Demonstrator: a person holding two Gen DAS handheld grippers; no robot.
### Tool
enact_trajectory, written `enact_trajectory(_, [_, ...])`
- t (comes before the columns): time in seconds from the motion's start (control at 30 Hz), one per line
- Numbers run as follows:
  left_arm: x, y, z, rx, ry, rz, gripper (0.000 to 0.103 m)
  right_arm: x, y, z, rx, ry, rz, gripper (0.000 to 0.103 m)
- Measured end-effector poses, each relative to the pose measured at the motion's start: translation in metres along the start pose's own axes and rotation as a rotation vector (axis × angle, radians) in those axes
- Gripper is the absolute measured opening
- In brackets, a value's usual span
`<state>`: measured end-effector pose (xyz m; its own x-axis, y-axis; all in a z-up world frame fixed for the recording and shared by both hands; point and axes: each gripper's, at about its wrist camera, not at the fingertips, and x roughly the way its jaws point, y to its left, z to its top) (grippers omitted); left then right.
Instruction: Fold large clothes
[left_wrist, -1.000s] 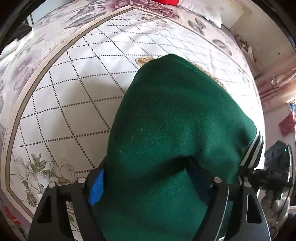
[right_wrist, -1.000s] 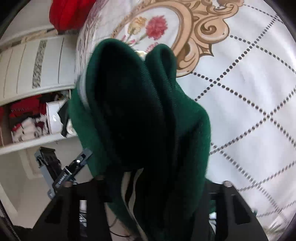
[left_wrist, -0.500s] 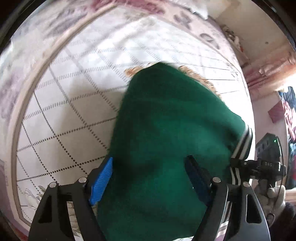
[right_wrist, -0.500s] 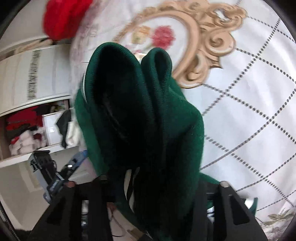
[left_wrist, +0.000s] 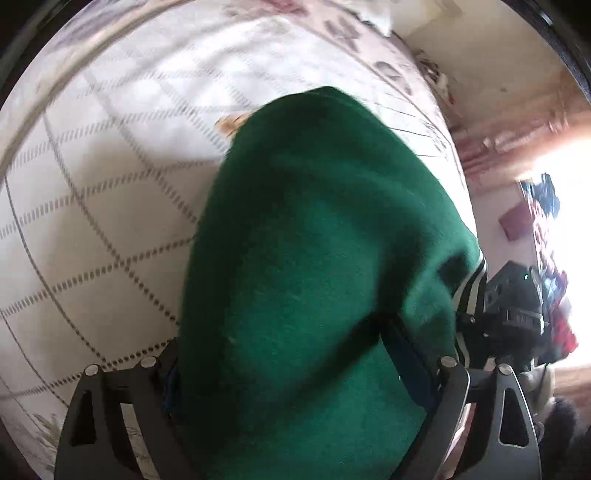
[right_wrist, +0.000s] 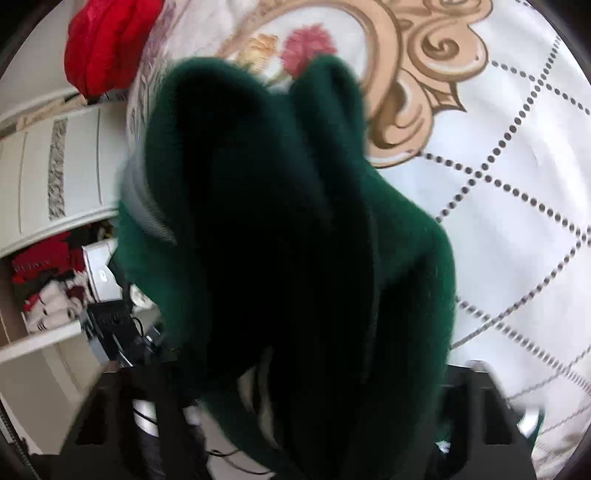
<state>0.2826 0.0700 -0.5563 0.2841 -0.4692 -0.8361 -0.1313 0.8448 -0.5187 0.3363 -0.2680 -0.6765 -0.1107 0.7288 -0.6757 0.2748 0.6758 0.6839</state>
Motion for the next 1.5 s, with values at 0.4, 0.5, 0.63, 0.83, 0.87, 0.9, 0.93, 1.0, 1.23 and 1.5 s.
enact_trajectory(0.4, [-0.038, -0.051, 0.065, 0.039, -0.024, -0.018, 0.089, -0.067, 0.045, 0.009, 0.063, -0.097, 0.033, 0.051])
enact_trajectory(0.5, [-0.034, -0.068, 0.104, 0.033, -0.056, -0.012, 0.089, -0.080, 0.066, 0.038, 0.053, -0.099, 0.045, 0.051])
enact_trajectory(0.63, [-0.015, -0.080, 0.160, 0.005, -0.097, -0.012, 0.089, -0.102, 0.089, 0.099, 0.040, -0.101, 0.046, 0.051])
enact_trajectory(0.83, [0.028, -0.067, 0.251, -0.049, -0.127, -0.022, 0.089, -0.112, 0.119, 0.220, 0.001, -0.086, 0.016, 0.051])
enact_trajectory(0.87, [0.044, -0.064, 0.269, -0.055, -0.126, -0.021, 0.089, -0.110, 0.121, 0.240, 0.000, -0.083, 0.010, 0.051])
enact_trajectory(0.9, [0.052, -0.063, 0.279, -0.057, -0.125, -0.021, 0.089, -0.107, 0.125, 0.262, -0.010, -0.078, -0.002, 0.051])
enact_trajectory(0.93, [0.068, -0.058, 0.294, -0.062, -0.121, -0.017, 0.089, -0.104, 0.126, 0.288, -0.019, -0.071, -0.014, 0.051])
enact_trajectory(1.0, [0.089, -0.052, 0.313, -0.075, -0.108, -0.012, 0.088, -0.094, 0.129, 0.328, -0.030, -0.060, -0.034, 0.051])
enact_trajectory(1.23, [0.129, -0.034, 0.353, -0.058, -0.042, 0.054, 0.088, -0.073, 0.108, 0.401, -0.027, -0.037, -0.106, 0.053])
enact_trajectory(1.5, [0.076, -0.064, 0.335, 0.041, -0.095, 0.326, 0.089, -0.107, 0.152, 0.346, -0.183, -0.198, -0.495, 0.079])
